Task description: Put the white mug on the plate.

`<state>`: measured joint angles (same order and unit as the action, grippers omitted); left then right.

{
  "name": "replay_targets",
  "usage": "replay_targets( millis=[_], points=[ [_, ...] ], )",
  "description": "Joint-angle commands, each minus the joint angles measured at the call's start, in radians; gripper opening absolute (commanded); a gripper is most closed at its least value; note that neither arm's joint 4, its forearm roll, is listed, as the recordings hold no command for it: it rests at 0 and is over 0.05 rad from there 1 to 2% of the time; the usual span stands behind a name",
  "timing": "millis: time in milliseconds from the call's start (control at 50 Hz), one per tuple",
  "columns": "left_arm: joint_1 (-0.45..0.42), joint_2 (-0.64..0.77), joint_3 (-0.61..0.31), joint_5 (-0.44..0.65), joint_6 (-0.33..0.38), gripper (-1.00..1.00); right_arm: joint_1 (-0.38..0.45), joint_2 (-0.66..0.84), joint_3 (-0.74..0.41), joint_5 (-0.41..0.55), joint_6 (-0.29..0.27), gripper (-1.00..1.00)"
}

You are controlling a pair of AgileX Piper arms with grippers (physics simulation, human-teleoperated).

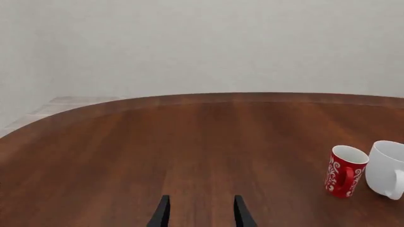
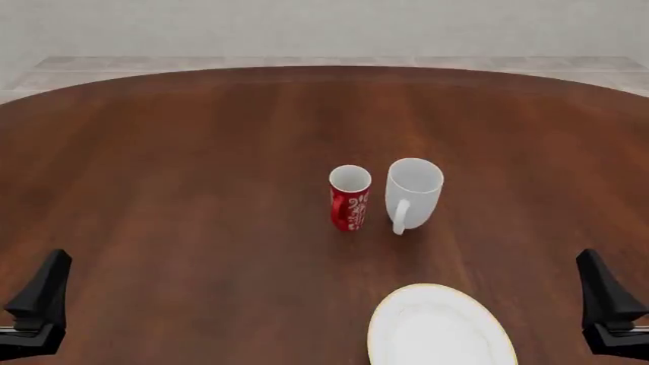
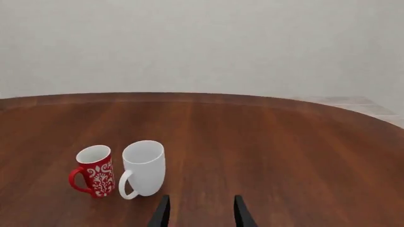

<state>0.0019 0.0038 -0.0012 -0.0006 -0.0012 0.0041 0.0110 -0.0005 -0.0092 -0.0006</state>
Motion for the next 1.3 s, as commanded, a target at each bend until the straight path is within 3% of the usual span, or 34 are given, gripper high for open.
replay_targets(
  millis=[20, 100, 140, 260, 280, 600, 640, 800, 880, 920, 1000, 1060, 1120, 1300],
  points=[
    [-0.001, 0.004, -0.001, -0.003, 0.000, 1.00, -0.003, -0.004, -0.001, 0.005, 0.001, 1.00],
    [-0.001, 0.002, -0.003, 0.002, 0.000, 1.00, 0.020, 0.090, -0.004, -0.037, 0.022, 1.00],
    [-0.001, 0.002, -0.002, 0.001, 0.000, 1.00, 0.020, 0.067, -0.037, 0.003, 0.024, 1.00],
    [0.006, -0.003, -0.004, -0.011, 0.017, 1.00, 0.052, 0.198, -0.089, -0.016, 0.036, 1.00],
    [0.048, 0.003, -0.002, 0.009, -0.008, 1.00, 0.060, 0.217, -0.108, -0.009, 0.038, 1.00],
    [0.023, -0.002, -0.001, -0.004, 0.008, 1.00, 0.134, 0.373, -0.316, 0.148, 0.056, 1.00],
    [0.024, -0.001, -0.001, -0.002, 0.004, 1.00, 0.146, 0.398, -0.347, 0.174, 0.083, 1.00],
    [0.024, 0.000, -0.002, 0.001, 0.002, 1.00, 0.171, 0.511, -0.414, 0.206, 0.088, 1.00],
    [0.024, -0.001, -0.002, 0.001, 0.003, 1.00, 0.183, 0.558, -0.438, 0.217, 0.143, 1.00],
    [0.024, -0.001, -0.005, 0.005, 0.002, 1.00, 0.192, 0.585, -0.456, 0.228, 0.139, 1.00],
    [0.024, 0.001, -0.001, -0.001, 0.002, 1.00, 0.237, 0.651, -0.482, 0.254, 0.219, 1.00],
    [0.024, -0.001, 0.000, -0.003, 0.005, 1.00, 0.249, 0.687, -0.509, 0.283, 0.220, 1.00],
    [0.024, -0.001, 0.001, 0.000, 0.003, 1.00, 0.257, 0.721, -0.545, 0.319, 0.271, 1.00],
    [0.024, -0.001, -0.001, -0.001, 0.004, 1.00, 0.265, 0.776, -0.658, 0.427, 0.346, 1.00]
  ],
)
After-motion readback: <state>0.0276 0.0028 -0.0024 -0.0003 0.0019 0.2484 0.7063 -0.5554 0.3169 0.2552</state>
